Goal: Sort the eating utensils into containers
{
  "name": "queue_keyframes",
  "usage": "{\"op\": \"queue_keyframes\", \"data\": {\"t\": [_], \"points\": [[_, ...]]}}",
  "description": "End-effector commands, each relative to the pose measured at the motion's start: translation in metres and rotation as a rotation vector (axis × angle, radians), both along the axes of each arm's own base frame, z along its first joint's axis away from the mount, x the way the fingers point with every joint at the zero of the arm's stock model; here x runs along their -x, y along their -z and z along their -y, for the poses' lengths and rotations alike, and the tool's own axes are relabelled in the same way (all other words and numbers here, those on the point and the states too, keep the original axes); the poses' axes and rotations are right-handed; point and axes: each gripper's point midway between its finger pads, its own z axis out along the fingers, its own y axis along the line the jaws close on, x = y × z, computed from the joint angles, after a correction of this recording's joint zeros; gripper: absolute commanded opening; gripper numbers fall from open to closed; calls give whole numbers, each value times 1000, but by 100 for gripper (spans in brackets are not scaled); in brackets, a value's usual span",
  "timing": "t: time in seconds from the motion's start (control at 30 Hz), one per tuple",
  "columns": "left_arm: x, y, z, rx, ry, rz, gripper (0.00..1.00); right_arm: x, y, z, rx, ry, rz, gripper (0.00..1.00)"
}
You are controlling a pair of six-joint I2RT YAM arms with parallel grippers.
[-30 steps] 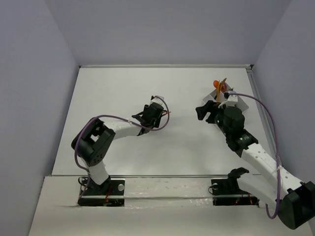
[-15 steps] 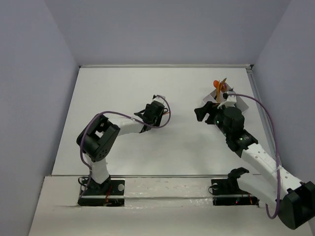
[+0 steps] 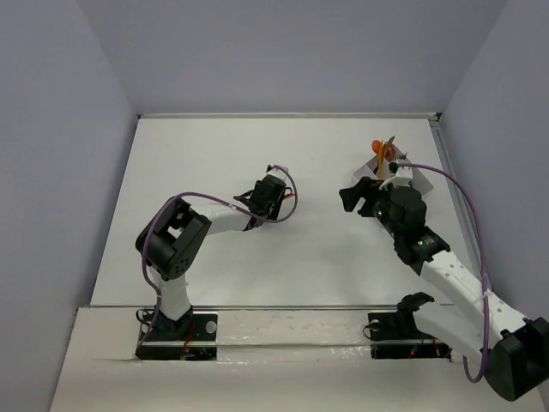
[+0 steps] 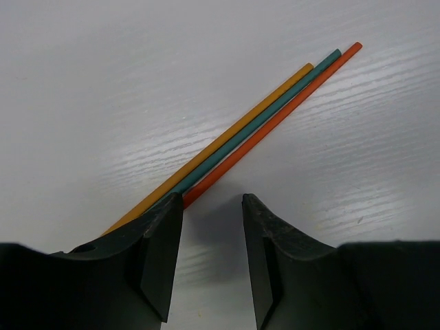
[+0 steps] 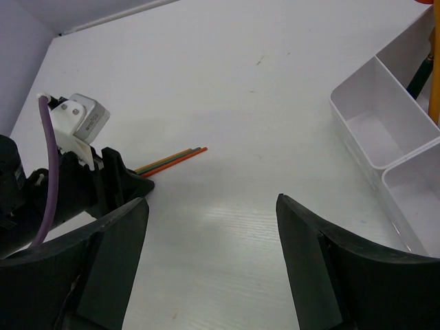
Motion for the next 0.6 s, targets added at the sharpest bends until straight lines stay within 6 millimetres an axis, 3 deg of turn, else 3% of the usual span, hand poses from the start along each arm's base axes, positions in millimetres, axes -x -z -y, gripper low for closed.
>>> {"op": "queue_keyframes", "data": {"t": [0.0, 0.1, 0.57], "points": [[-2, -12, 7, 45, 32, 25, 40, -4, -5, -4, -11, -5, 18, 80], [-6, -14, 7, 25, 30, 35, 43, -5, -4, -5, -11, -8, 15, 80], [-10, 9, 2, -34, 26, -11, 49, -4, -4, -6, -7, -13, 16, 80]]}}
